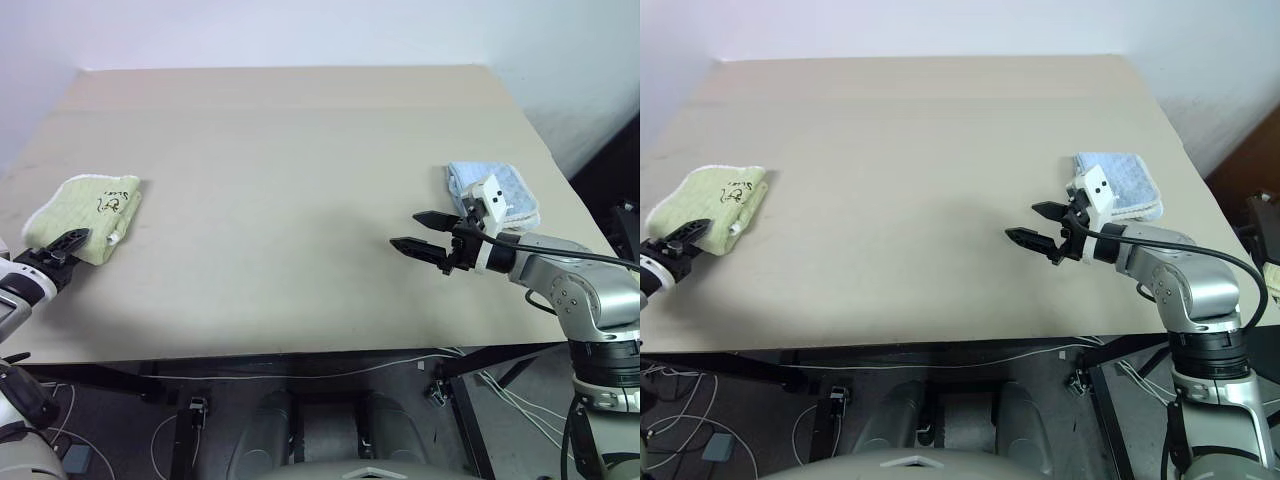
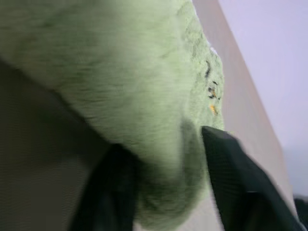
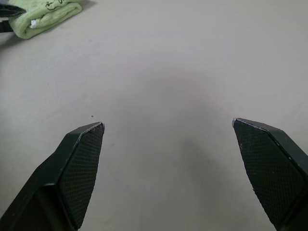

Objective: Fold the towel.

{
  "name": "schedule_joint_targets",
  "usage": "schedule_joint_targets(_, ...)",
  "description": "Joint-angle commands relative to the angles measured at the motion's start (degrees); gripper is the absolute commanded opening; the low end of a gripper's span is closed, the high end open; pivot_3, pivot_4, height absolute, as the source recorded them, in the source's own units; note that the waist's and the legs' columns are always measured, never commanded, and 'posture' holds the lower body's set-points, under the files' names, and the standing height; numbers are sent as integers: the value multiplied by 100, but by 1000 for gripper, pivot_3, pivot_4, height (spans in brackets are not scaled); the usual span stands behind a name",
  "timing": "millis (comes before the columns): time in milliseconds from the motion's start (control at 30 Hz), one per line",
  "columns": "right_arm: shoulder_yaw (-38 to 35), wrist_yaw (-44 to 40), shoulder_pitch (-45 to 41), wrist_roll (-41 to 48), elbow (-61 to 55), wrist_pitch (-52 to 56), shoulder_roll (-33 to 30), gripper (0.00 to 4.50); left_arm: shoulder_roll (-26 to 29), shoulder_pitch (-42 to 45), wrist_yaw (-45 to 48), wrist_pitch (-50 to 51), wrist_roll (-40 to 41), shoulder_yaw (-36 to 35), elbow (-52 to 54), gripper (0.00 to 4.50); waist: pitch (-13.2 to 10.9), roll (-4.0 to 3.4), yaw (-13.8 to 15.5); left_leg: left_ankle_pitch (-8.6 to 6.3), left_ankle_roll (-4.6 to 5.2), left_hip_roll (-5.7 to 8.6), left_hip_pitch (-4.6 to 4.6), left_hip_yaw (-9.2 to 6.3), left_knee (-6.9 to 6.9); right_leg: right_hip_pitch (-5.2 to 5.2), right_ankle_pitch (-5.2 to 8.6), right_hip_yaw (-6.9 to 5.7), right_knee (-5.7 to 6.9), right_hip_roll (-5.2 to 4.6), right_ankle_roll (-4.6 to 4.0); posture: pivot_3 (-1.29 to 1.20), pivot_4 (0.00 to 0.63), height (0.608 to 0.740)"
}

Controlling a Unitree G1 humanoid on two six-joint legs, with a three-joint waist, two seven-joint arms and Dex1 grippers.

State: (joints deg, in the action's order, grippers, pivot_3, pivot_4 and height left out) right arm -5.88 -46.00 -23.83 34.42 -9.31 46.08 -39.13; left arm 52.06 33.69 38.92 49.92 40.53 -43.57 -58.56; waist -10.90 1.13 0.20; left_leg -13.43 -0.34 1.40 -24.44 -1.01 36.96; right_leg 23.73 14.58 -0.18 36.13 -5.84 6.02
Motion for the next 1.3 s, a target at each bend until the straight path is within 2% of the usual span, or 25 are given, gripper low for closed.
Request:
schedule_joint_targets(33,-91,-27,-6,34,-190,-91,-23,4500,-20,-218,217,354,236,-42,749,3470,0,0,-13,0,-1,0,0,0,-1,0,0,1,0,0,0,0,150,740)
schedule_joint_targets(133,-209,-137,122,148,-277,-166,-39,4500,-347,-839,456,555,289,381,2228,4467,0,-1,-61,-1,-1,0,-3,1,-11,4,1,3,-7,-2,-1,0,150,740)
schedule_joint_targets(233,-257,-250,215,196,-289,-266,-36,4500,-780,-1452,541,729,502,772,3931,4467,1,-3,-73,-1,-2,2,-6,3,-17,5,1,4,-14,-7,-2,0,150,740)
schedule_joint_targets(300,-209,-231,210,143,-268,-305,-5,4500,-882,-1716,678,864,662,929,4645,4467,1,-3,-91,-1,-1,3,-7,4,-17,3,1,6,-14,-9,-3,0,150,740)
schedule_joint_targets(433,-83,-331,150,135,-246,-328,11,4500,-581,-2205,1219,900,660,1511,5734,4467,2,-6,-130,-1,-2,2,-6,5,-22,14,8,9,-8,-5,-16,0,150,740)
schedule_joint_targets(667,170,-436,74,7,-232,-436,32,4500,-136,-2107,1062,1080,580,1266,5038,4467,5,-16,-111,11,13,0,-5,24,-40,35,9,23,-5,-2,-18,0,150,740)
schedule_joint_targets(867,523,-661,-48,-276,-58,-687,14,4500,-111,-2809,1044,1268,782,929,5440,4467,5,-16,-112,11,14,0,-5,43,-53,46,6,40,-10,-3,-13,0,150,740)
schedule_joint_targets(1033,775,-807,-150,-534,129,-905,20,4500,-599,-2949,251,2077,1332,210,5563,4467,5,-15,-92,12,13,-1,-4,44,-59,52,7,41,-7,-3,-14,0,150,740)
schedule_joint_targets(1200,1013,-1013,-239,-829,411,-1237,27,4500,-1398,-2866,-874,2777,2029,-452,6062,4467,6,-12,-86,12,14,0,-4,48,-54,48,0,40,-9,-4,-1,0,150,740)
schedule_joint_targets(1300,1082,-1094,-399,-910,579,-1353,114,4500,-2043,-2669,-1822,3000,2851,-1013,6157,4467,7,-12,-87,12,13,-1,-3,48,-48,50,-1,39,2,1,1,0,150,740)
